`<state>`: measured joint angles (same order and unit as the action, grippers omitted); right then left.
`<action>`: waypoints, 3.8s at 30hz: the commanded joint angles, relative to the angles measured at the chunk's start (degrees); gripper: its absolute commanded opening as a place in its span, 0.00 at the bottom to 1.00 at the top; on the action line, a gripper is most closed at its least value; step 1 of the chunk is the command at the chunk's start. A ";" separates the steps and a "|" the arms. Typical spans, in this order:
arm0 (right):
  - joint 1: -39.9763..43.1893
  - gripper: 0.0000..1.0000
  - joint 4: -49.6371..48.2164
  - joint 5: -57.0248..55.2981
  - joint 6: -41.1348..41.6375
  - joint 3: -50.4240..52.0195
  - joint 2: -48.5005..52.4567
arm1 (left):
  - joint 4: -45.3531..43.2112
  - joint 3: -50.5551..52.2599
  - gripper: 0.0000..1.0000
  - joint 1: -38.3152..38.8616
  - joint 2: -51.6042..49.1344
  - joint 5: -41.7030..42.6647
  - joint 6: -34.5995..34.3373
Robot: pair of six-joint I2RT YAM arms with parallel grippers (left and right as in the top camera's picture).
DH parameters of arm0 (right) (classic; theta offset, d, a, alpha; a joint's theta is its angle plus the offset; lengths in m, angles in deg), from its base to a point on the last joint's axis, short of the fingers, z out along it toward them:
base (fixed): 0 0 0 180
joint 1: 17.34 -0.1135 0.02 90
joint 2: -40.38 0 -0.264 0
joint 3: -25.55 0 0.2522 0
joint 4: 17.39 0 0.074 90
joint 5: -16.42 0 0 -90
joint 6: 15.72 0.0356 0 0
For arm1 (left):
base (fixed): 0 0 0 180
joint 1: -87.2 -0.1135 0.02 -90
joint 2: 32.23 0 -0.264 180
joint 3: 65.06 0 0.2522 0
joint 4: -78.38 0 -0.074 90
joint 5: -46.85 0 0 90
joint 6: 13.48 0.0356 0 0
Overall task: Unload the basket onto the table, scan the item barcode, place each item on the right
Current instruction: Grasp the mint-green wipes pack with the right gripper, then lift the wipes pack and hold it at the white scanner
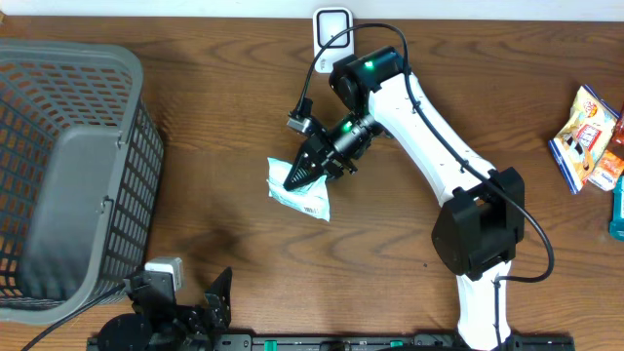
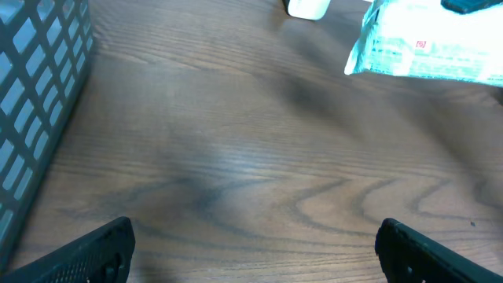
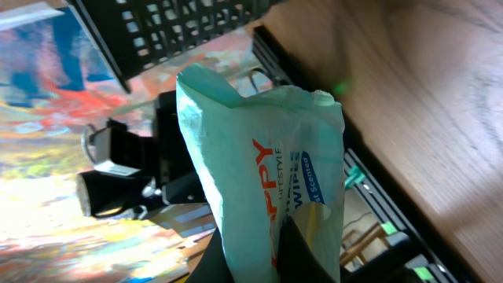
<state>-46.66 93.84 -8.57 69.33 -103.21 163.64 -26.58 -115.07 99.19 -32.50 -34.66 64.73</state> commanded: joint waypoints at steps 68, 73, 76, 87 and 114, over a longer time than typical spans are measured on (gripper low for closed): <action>7.26 0.01 -98.53 -56.65 -22.77 0.35 14.03 | -0.09 -0.28 0.98 -0.24 -0.02 0.09 0.11; 7.19 0.07 -106.25 -58.23 -22.34 0.24 18.29 | -0.07 -0.28 0.98 -0.24 -0.02 0.09 0.11; 7.15 0.06 -107.69 -59.23 -21.22 0.24 19.82 | -0.09 -0.28 0.98 -0.24 -0.02 0.09 0.11; 7.17 0.01 -109.48 -62.12 -19.41 0.24 20.57 | -0.09 -0.28 0.98 -0.24 -0.02 0.07 0.11; 6.62 0.01 -111.21 -60.78 -16.76 -3.91 25.90 | -0.09 -0.28 0.98 -0.24 -0.02 0.07 0.11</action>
<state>-39.60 -18.17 -72.28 50.67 -105.22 188.55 -26.58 -115.07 99.19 -32.50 -34.66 64.73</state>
